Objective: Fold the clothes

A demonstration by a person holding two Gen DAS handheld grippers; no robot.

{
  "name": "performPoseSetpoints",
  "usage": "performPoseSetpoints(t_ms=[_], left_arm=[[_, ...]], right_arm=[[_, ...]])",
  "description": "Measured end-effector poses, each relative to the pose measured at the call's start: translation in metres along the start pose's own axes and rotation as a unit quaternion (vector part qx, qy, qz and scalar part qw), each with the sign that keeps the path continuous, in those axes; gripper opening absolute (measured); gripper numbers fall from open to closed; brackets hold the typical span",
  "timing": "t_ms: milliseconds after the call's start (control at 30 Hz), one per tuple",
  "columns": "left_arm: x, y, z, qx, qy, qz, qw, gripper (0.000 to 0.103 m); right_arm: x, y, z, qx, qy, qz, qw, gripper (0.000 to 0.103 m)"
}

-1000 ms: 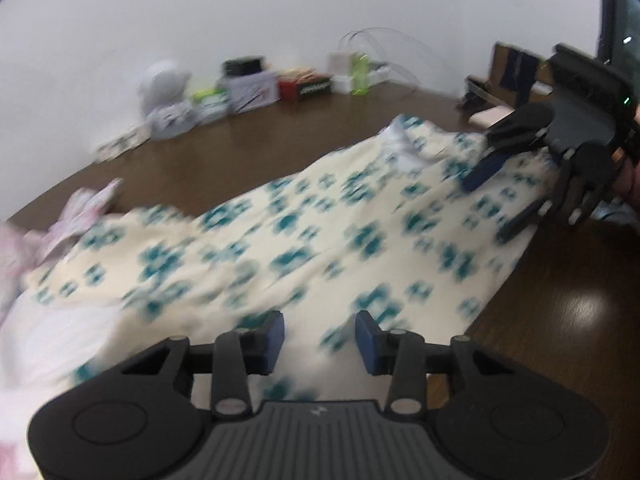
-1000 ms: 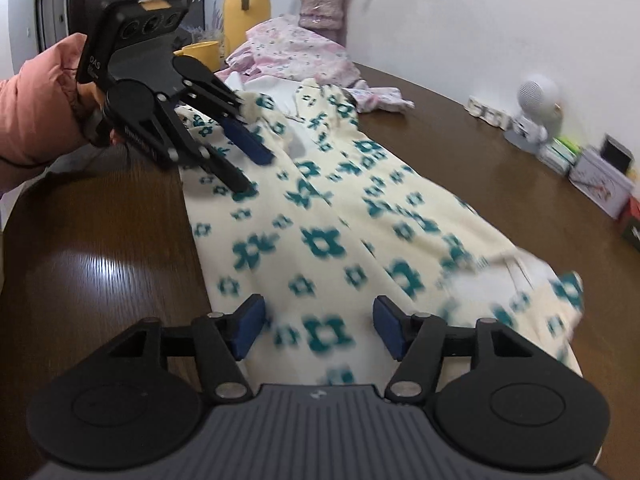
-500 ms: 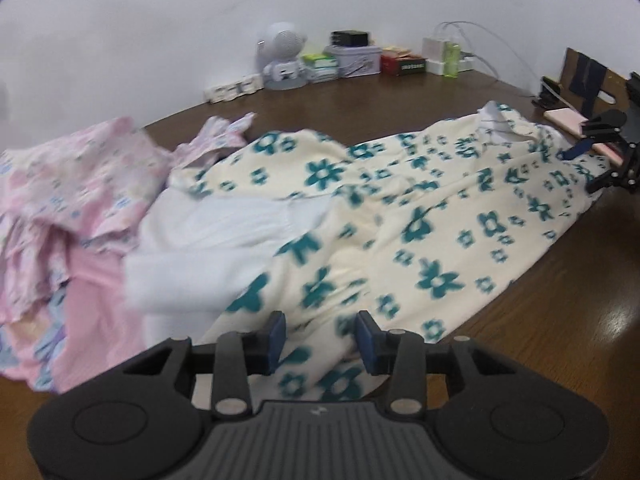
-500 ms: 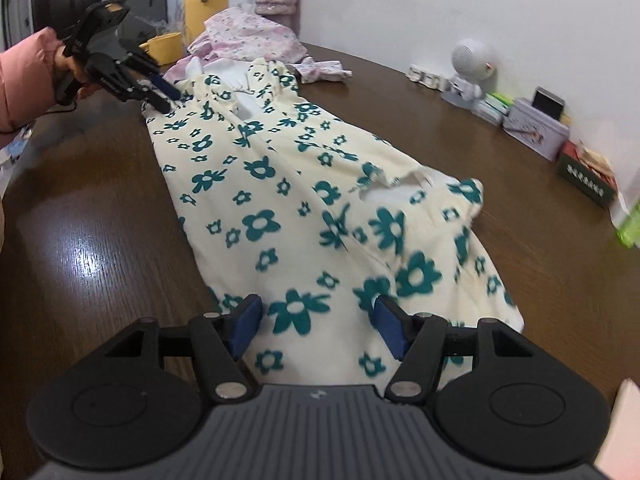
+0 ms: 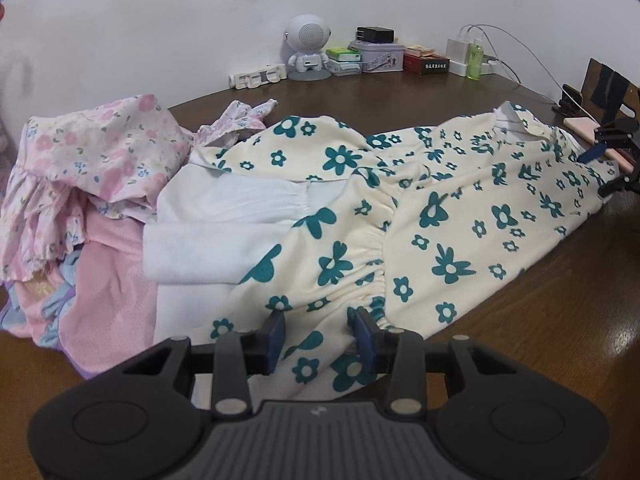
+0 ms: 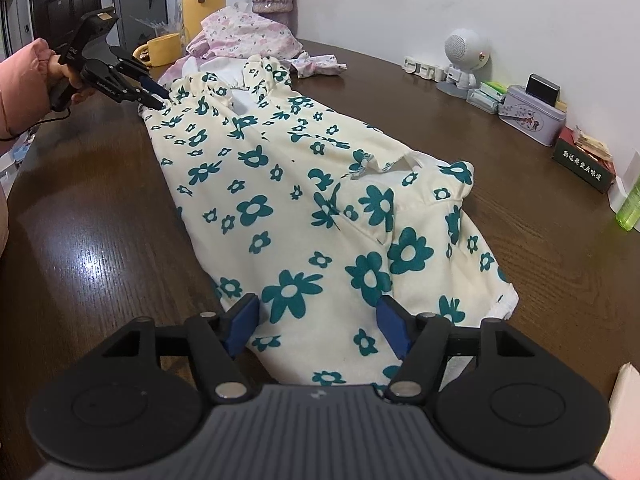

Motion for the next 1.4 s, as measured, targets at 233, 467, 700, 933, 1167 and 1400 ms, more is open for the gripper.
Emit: performPoseSetpoints(t_ms=[233, 467, 700, 933, 1167, 1400], left_arm=[[-0.018, -0.026, 0.001, 0.015, 0.009, -0.035, 0.9992, 0.041], [-0.028, -0.123, 0.005, 0.025, 0.045, -0.154, 0.9868, 0.100], [0.060, -0.170, 0.014, 0.042, 0.043, -0.068, 0.9959, 0.100], [0.114, -0.151, 0.020, 0.089, 0.050, 0.022, 0.9945, 0.094], [0.127, -0.143, 0.036, 0.055, 0.075, 0.053, 0.9942, 0.077], [0.129, -0.139, 0.026, 0.063, 0.093, 0.060, 0.9918, 0.028]], right_arm=[[-0.016, -0.021, 0.002, 0.035, -0.030, -0.019, 0.999, 0.067], [-0.022, -0.065, -0.065, 0.156, 0.011, -0.061, 0.986, 0.094], [0.055, -0.067, -0.111, 0.213, 0.041, 0.028, 0.976, 0.087], [0.090, -0.069, -0.112, 0.174, -0.011, 0.046, 0.984, 0.078], [0.105, -0.084, -0.107, 0.160, -0.053, 0.054, 0.984, 0.051], [0.112, -0.093, -0.092, 0.121, -0.061, 0.080, 0.988, 0.011]])
Point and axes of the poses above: each gripper's, at about its wrist camera, not at the fingertips, and x roughly the way its jaws point, z to its left, y to its underside, the point moved 10 cm from there along x, roughly the way its jaws point, and after that the axes turned 9 degrees about y, right-handed, at the moved point
